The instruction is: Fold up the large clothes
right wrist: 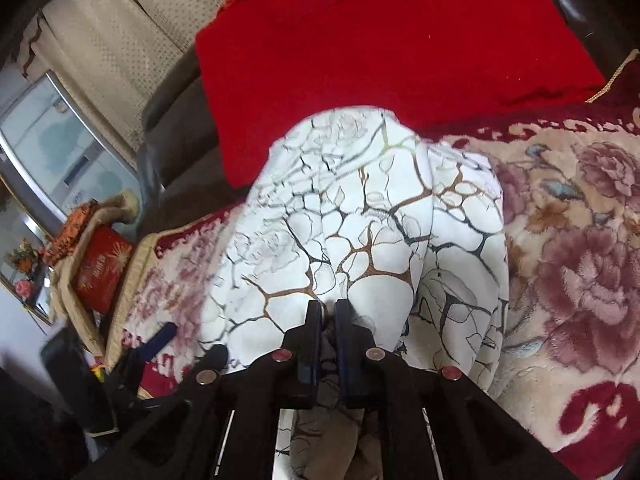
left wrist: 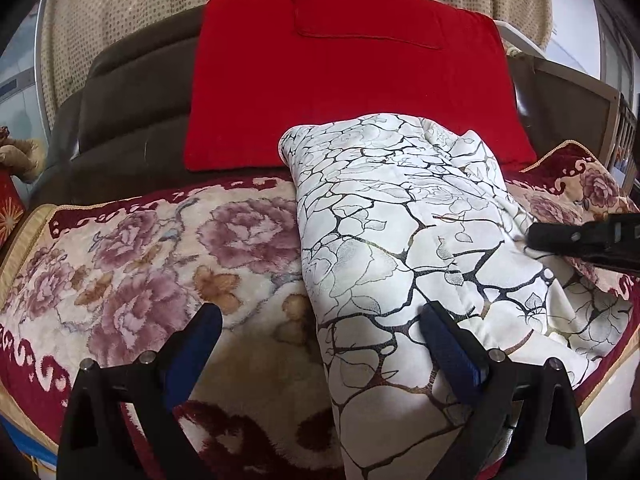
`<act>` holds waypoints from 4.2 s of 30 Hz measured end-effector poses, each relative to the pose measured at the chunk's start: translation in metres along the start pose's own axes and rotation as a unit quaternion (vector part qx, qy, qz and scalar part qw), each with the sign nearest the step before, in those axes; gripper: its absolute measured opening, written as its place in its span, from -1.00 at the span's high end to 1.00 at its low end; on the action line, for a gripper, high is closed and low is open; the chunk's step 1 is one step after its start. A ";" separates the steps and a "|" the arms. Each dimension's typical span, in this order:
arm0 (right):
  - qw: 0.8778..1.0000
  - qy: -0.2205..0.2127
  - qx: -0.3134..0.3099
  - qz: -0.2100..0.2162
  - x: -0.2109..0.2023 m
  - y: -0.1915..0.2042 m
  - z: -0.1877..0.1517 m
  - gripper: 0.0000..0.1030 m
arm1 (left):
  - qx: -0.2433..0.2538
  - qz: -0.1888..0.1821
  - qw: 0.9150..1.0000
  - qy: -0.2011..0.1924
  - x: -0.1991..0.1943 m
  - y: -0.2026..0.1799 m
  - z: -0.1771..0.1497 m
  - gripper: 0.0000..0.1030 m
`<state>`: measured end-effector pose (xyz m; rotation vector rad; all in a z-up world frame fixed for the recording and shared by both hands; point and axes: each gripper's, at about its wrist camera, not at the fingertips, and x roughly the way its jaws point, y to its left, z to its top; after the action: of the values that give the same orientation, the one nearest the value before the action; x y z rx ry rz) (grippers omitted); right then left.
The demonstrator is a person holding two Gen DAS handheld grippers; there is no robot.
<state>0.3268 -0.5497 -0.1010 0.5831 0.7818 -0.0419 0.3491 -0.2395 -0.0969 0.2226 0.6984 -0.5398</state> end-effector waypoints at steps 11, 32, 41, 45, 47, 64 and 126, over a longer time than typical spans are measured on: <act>1.000 -0.010 0.009 0.016 -0.013 -0.021 0.001 0.77 | -0.052 -0.012 0.999 0.010 0.002 0.020 0.009 -0.93; 0.999 0.025 -0.035 -0.009 0.004 0.001 -0.019 0.79 | 0.027 0.032 0.999 -0.017 -0.008 -0.005 0.001 -0.93; 0.999 -0.036 -0.030 0.018 -0.029 -0.005 -0.012 0.79 | 0.023 0.030 0.999 -0.014 -0.008 -0.003 0.001 -0.93; 0.999 -0.046 -0.007 0.019 -0.035 -0.015 -0.009 0.75 | 0.025 0.031 0.999 -0.015 -0.008 -0.004 0.001 -0.93; 0.999 -0.046 0.001 0.021 -0.039 -0.019 -0.009 0.73 | 0.024 0.031 0.999 -0.014 -0.008 -0.005 0.001 -0.93; 0.994 -0.073 0.073 0.031 -0.049 -0.050 0.000 -0.47 | 0.002 0.003 1.000 0.001 -0.002 0.001 0.006 -0.93; 0.991 -0.040 0.059 0.116 0.033 -0.035 0.038 0.31 | -0.147 -0.299 0.937 0.108 0.051 0.010 0.058 -0.64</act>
<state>0.3674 -0.5925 -0.1185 0.7777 0.6325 0.1018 0.4189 -0.2729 -0.0866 -0.2273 1.0584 -0.9893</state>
